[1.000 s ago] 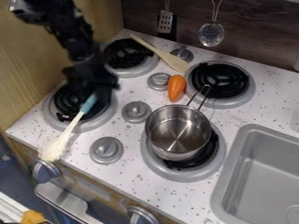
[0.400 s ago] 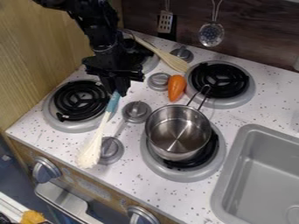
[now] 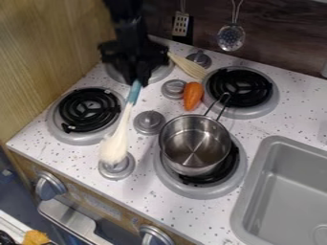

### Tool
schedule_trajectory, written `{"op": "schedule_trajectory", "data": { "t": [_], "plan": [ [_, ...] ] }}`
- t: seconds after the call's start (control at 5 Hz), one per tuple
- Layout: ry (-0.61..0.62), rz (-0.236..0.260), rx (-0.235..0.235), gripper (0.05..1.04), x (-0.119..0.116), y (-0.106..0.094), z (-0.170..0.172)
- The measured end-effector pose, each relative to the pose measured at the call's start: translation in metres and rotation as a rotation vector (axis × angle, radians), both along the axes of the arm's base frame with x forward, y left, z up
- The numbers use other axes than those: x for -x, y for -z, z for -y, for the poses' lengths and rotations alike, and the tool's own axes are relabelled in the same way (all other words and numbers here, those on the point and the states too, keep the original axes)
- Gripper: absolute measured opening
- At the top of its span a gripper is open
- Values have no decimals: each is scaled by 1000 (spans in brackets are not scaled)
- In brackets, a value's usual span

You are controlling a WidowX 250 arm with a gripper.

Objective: Take the spoon from the left bottom burner and put it in the cooking pot

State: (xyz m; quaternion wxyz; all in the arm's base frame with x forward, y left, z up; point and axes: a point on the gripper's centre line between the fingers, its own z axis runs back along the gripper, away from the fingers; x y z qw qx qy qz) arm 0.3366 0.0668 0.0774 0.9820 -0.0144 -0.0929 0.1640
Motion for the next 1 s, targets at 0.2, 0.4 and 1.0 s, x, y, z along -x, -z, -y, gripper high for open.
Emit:
{"op": "schedule_trajectory", "data": {
  "t": [0.2, 0.4, 1.0],
  "plan": [
    [-172, -41, 24, 227, -2, -9, 14],
    [-425, -87, 75, 227, -5, -5, 27],
    [-768, -152, 203, 227, 23, 24, 82]
  ]
}}
